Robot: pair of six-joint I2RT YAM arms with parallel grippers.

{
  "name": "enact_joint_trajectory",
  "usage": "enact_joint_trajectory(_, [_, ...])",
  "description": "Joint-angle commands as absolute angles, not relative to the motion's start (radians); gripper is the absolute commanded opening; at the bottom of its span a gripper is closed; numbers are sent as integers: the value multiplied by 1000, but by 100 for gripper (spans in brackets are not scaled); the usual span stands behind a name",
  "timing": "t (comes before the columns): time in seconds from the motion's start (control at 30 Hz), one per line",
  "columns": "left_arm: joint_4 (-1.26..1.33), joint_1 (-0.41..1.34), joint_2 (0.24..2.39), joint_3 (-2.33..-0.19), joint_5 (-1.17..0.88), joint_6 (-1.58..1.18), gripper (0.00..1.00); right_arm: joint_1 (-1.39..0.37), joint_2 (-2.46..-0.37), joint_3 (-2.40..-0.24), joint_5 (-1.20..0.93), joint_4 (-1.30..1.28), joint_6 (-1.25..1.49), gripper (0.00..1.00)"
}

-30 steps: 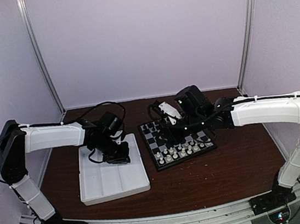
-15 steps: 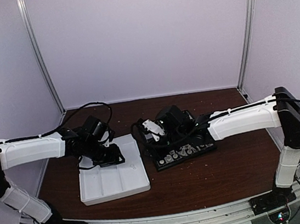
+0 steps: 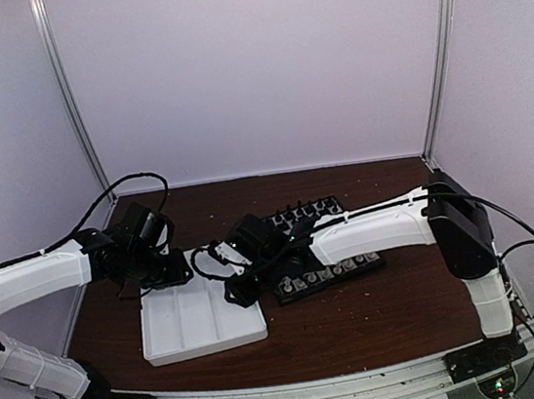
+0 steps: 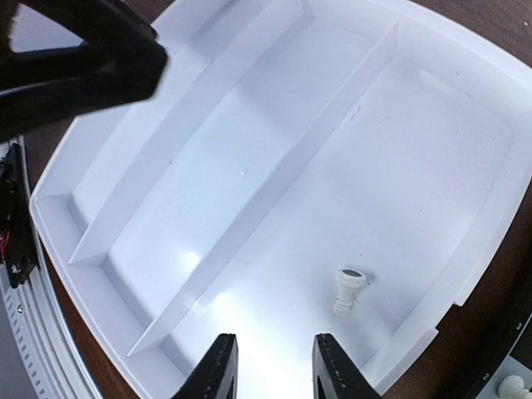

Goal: Set up the chess pieces on the board
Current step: Adjust the chess piece in the storage box.

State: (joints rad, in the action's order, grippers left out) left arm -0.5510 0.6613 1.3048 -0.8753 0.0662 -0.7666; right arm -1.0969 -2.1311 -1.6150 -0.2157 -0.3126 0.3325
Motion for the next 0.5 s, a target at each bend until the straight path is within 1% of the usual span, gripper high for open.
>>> enact_joint_trajectory(0.0, [-562,653,1248,-854,140,-746,30,-1106,-2196,-1722,-107,-474,371,35])
enact_joint_trajectory(0.17, [-566,652,1241,-846,143,-738,31,-1115,-2283,-1827,-69,-577,392,35])
enact_joint_trajectory(0.47, [-560,652,1227,-832,142,-719,31,-1129,-2364,-1956,60,-690,415,35])
